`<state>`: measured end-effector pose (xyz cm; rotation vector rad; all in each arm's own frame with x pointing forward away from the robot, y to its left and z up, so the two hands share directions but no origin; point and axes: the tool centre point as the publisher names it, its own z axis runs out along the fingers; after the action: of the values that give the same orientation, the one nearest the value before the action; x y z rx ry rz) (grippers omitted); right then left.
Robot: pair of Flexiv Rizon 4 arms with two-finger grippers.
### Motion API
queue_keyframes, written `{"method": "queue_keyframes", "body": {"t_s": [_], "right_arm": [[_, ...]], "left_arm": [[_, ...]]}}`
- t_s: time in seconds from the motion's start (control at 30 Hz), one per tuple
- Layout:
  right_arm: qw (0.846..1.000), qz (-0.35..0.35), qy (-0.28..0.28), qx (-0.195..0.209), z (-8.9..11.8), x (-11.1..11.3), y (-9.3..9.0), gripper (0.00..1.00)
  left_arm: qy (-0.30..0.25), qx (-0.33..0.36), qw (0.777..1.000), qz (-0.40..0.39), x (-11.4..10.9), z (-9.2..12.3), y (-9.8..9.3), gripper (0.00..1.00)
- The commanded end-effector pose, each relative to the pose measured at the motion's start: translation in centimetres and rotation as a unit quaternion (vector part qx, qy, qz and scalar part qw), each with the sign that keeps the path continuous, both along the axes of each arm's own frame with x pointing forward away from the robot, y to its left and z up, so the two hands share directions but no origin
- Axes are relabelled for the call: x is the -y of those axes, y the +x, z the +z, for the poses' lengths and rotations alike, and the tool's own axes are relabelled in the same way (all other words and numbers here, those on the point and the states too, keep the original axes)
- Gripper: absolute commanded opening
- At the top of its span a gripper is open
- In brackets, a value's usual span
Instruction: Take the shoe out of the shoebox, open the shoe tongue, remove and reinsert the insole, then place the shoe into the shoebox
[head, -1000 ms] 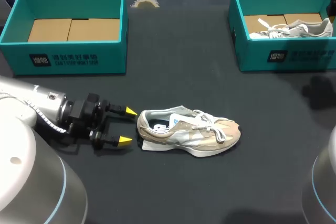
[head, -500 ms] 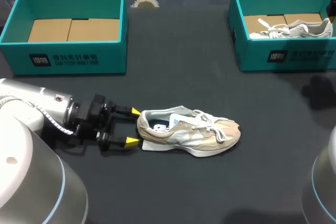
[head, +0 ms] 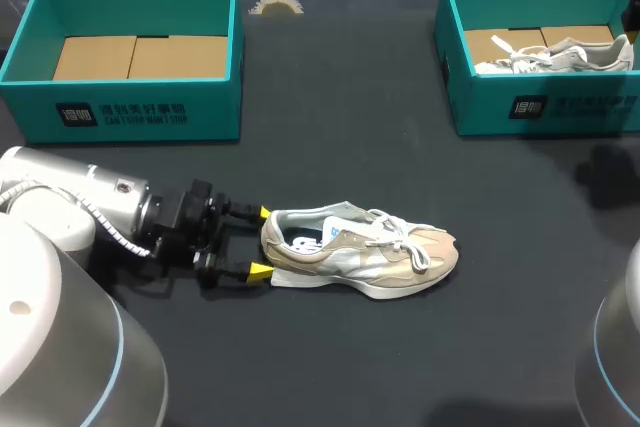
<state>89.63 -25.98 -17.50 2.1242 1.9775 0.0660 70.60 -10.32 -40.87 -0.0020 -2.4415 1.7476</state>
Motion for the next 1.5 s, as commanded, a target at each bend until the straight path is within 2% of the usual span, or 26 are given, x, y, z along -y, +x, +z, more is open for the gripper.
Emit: {"method": "queue_keyframes", "body": {"t_s": [0.03, 1.03, 1.27, 1.5], "right_arm": [[1.000, -0.001, -0.001, -0.001, 0.0, -0.1, 0.1, 1.00], [1.000, -0.001, -0.001, -0.001, 0.0, -0.1, 0.1, 1.00], [1.000, -0.001, -0.001, -0.001, 0.0, -0.1, 0.1, 1.00], [1.000, -0.001, -0.001, -0.001, 0.0, -0.1, 0.1, 1.00]], "left_arm": [[0.000, -0.002, 1.000, -0.002, 0.6, -0.4, 0.0, 1.00], [-0.022, -0.018, 0.999, -0.020, 4.0, -1.7, 0.2, 1.00], [-0.020, -0.014, 0.999, -0.031, 4.9, -1.7, -0.7, 1.00], [-0.021, -0.012, 1.000, -0.020, 4.8, -1.6, -1.0, 1.00]]}}
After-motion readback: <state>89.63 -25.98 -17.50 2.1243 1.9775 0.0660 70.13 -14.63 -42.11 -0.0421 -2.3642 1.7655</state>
